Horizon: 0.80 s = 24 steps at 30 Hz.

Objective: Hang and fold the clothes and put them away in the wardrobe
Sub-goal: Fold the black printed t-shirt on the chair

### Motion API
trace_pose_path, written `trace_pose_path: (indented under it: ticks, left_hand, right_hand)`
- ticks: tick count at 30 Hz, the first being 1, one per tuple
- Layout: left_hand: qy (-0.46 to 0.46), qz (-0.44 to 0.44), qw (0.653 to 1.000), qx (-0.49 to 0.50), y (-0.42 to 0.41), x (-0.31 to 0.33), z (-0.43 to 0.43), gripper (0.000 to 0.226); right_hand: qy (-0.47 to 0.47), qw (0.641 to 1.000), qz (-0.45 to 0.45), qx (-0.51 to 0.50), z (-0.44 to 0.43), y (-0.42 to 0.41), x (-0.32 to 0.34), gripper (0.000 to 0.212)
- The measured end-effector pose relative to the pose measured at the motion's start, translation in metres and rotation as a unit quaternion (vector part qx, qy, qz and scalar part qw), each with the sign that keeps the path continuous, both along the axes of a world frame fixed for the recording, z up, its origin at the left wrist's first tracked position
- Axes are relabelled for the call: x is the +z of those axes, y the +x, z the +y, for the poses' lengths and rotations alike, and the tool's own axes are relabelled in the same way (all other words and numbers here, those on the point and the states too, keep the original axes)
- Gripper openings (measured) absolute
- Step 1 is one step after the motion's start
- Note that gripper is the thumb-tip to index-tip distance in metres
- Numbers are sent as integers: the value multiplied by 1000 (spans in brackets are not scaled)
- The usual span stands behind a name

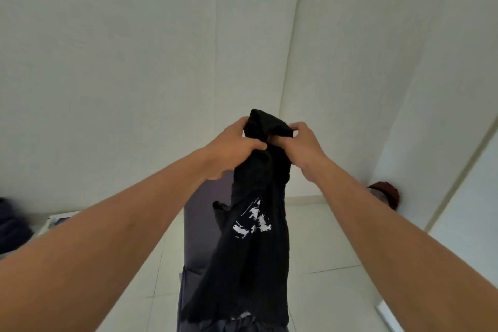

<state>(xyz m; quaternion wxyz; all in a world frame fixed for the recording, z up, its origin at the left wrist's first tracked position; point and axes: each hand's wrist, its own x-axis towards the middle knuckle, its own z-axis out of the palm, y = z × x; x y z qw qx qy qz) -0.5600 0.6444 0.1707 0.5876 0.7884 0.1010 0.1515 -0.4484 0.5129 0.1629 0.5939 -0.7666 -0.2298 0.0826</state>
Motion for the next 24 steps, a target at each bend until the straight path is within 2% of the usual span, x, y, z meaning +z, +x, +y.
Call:
trace_pose_path:
  ticks: [2, 4, 5, 8, 9, 11, 14, 16, 17, 19, 21, 23, 24]
  left_hand:
    - [-87, -2, 996, 15, 4, 16, -4, 63]
    - [-117, -7, 993, 30, 6, 31, -4, 59]
    - [-126, -11, 991, 43, 7, 37, -4, 50]
    - [-170, -4, 982, 86, 9, 48, -8, 28]
    - [-191, 3, 977, 94, 8, 52, -11, 26]
    - [-185, 15, 978, 96, 3, 59, -17, 31]
    - [-78, 11, 993, 90, -5, 66, -21, 31]
    - [-7, -12, 995, 101, -13, 74, -20, 21]
    - [17, -27, 994, 107, -16, 79, -19, 17]
    - [63, -46, 989, 126, -24, 87, -15, 15]
    - [199, -35, 962, 185, -35, 96, -7, 15]
    - [344, -10, 902, 259, -47, 101, 4, 18]
    - [380, 4, 882, 278, -53, 102, 10, 19]
  right_hand:
    - [-75, 991, -71, -89, -4, -11, -14, 42]
    - [-67, 987, -97, -111, -7, -27, -31, 25]
    - [-31, 993, -73, -90, -7, -35, -38, 23]
    - [81, 994, 68, 10, -9, -64, -43, 44]
    - [97, 990, 85, 48, -9, -71, -43, 42]
    - [53, 992, 43, 103, -10, -76, -47, 50]
    - [-32, 996, -17, 86, -5, -87, -48, 84]
    - [-78, 994, -62, 49, 0, -88, -51, 87]
    - [-97, 991, -81, 32, 1, -87, -53, 77]
    - [-130, 987, -99, 0, -3, -83, -53, 37]
    - [-132, 986, -103, -28, -12, -80, -49, 11]
    - [-129, 983, -116, -55, -21, -74, -42, 16]
    - [-128, 982, -121, -66, -24, -72, -37, 18]
